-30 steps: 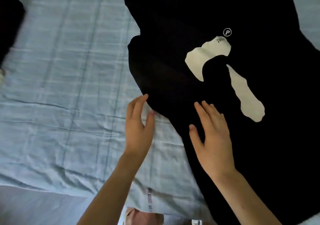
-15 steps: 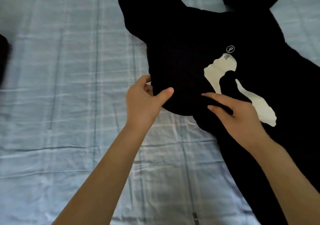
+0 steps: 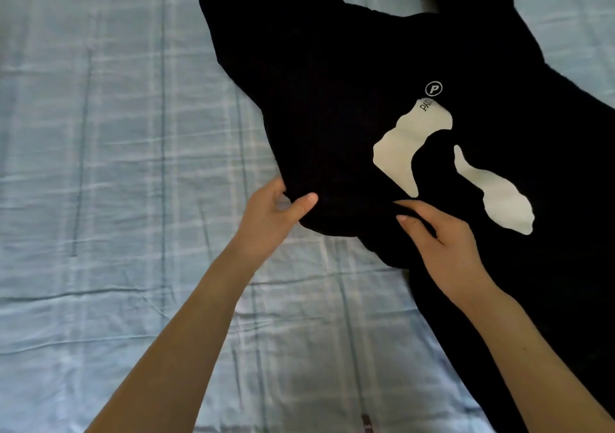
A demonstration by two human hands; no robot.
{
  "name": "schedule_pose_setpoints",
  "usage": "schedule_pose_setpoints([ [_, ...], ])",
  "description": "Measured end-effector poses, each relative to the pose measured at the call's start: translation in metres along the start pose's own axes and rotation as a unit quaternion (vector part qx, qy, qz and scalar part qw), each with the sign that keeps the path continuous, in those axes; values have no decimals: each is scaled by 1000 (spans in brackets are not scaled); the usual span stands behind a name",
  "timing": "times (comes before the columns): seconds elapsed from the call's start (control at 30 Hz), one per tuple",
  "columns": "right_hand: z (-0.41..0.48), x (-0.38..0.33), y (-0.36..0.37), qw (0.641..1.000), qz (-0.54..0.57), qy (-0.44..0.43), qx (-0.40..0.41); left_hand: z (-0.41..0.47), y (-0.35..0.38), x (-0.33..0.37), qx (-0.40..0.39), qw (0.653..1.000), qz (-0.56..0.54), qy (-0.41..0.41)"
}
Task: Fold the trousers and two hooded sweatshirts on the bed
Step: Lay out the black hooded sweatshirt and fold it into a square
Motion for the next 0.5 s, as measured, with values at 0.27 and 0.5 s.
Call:
schedule_pose_setpoints([
  [0.27, 5, -1, 19, 994, -108, -16, -14, 16, -20, -10, -9, 997, 70, 38],
  [0.5, -33, -7, 55, 952, -217, -55, 209, 17, -45, -49, -93, 983, 139, 77],
])
Point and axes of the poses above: each hand's wrist, its own z-axis towards the middle knuckle, its own y-axis out of the palm, x = y × z, the point moved 1 cm from there along z, towards the middle knuckle, and after that the axes turned 4 degrees about x, right-handed, at the moved point
